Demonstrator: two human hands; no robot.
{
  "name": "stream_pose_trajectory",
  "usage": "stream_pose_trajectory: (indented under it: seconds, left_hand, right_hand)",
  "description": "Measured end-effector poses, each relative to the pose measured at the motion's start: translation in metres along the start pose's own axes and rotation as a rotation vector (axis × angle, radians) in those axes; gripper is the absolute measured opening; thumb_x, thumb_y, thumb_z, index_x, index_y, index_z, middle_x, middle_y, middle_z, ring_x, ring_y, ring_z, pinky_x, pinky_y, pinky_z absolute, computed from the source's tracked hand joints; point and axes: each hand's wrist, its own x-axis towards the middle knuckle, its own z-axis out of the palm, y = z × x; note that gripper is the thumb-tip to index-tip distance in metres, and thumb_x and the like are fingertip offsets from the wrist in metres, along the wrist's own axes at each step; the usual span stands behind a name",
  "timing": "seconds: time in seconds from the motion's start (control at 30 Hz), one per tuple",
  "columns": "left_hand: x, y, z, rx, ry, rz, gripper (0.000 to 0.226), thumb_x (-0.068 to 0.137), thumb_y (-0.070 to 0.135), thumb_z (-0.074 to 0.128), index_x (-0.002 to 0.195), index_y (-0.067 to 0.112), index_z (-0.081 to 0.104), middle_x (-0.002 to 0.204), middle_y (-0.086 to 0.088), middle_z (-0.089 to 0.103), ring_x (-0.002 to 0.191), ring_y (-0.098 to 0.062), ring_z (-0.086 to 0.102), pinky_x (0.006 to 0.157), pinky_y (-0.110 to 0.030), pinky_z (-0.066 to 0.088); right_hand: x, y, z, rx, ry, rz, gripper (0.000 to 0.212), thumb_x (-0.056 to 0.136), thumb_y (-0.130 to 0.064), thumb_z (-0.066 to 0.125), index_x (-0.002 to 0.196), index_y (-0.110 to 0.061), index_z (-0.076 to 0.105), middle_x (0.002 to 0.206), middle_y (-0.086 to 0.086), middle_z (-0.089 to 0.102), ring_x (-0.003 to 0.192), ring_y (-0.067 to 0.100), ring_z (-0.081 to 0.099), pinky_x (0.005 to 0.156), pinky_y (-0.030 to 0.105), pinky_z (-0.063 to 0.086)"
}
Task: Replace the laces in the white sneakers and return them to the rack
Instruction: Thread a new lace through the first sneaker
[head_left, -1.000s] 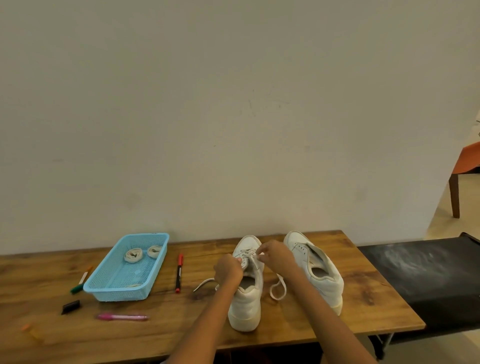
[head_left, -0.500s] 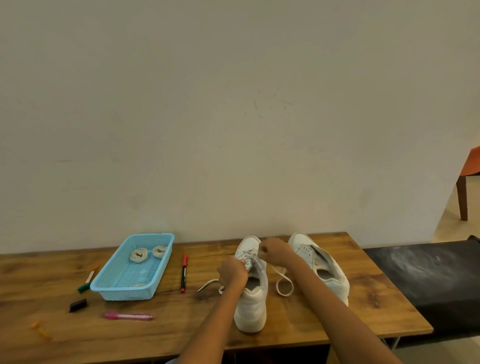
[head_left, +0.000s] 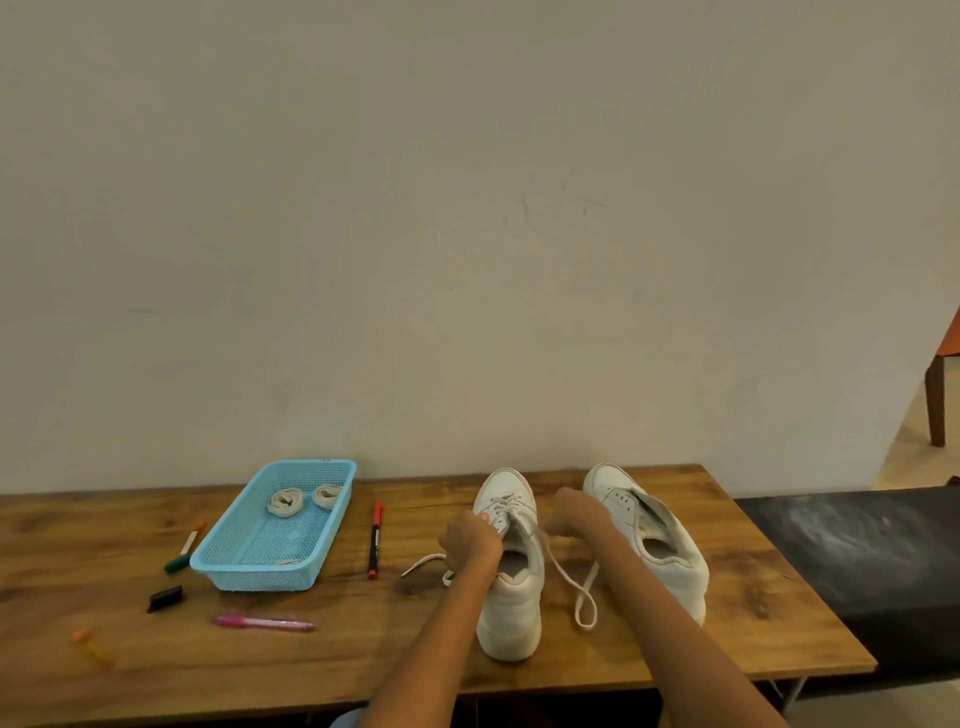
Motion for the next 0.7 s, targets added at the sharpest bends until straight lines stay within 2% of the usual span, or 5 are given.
stream_pose_trajectory:
  seconds: [0.2, 0.27, 0.33, 0.6, 0.7]
  left_hand:
    - [-0.001, -0.002, 0.005, -0.049, 0.028, 0.079, 0.040, 0.095, 0.041, 0.049, 0.113, 0.009, 0.063, 0.117, -0.009, 0.062, 0.112, -0.027, 0.053, 0.086, -0.038, 0.050]
    - [0.000, -0.002, 0.005, -0.020, 0.025, 0.080, 0.039, 0.094, 0.041, 0.049, 0.113, 0.010, 0.063, 0.116, -0.009, 0.063, 0.110, -0.027, 0.054, 0.086, -0.039, 0.051]
    - [-0.001, -0.002, 0.005, 0.001, 0.030, 0.069, 0.037, 0.095, 0.038, 0.049, 0.114, 0.009, 0.062, 0.117, -0.009, 0.062, 0.110, -0.027, 0.055, 0.086, -0.038, 0.051]
    - [0.006, -0.005, 0.009, -0.064, 0.045, 0.070, 0.037, 0.098, 0.033, 0.045, 0.114, 0.006, 0.063, 0.118, -0.011, 0.063, 0.111, -0.028, 0.058, 0.084, -0.034, 0.050]
    - [0.007, -0.006, 0.007, -0.172, 0.060, 0.006, 0.038, 0.099, 0.031, 0.043, 0.113, 0.002, 0.063, 0.117, -0.015, 0.064, 0.108, -0.030, 0.060, 0.086, -0.035, 0.051]
  right_hand:
    - [-0.006, -0.010, 0.001, -0.007, 0.165, -0.167, 0.027, 0.087, -0.010, 0.048, 0.061, -0.012, 0.042, 0.065, 0.002, 0.045, 0.057, 0.012, 0.041, 0.057, 0.023, 0.038]
    - [-0.011, -0.015, 0.002, 0.002, 0.134, -0.208, 0.016, 0.092, -0.005, 0.045, 0.096, -0.002, 0.060, 0.100, 0.011, 0.060, 0.091, 0.022, 0.058, 0.082, 0.029, 0.046]
    - [-0.015, -0.019, 0.008, -0.002, 0.224, -0.211, 0.030, 0.095, -0.005, 0.044, 0.124, 0.002, 0.048, 0.126, 0.014, 0.055, 0.115, 0.027, 0.054, 0.089, 0.027, 0.043]
    - [-0.024, -0.041, 0.051, -0.092, 0.460, -0.140, 0.022, 0.100, -0.012, 0.037, 0.119, -0.009, 0.049, 0.118, 0.007, 0.060, 0.107, 0.020, 0.057, 0.079, 0.027, 0.040]
    - [-0.023, -0.042, 0.050, 0.012, 0.659, -0.166, 0.013, 0.088, -0.014, 0.061, 0.099, -0.007, 0.062, 0.098, 0.009, 0.067, 0.080, 0.016, 0.056, 0.064, 0.024, 0.029]
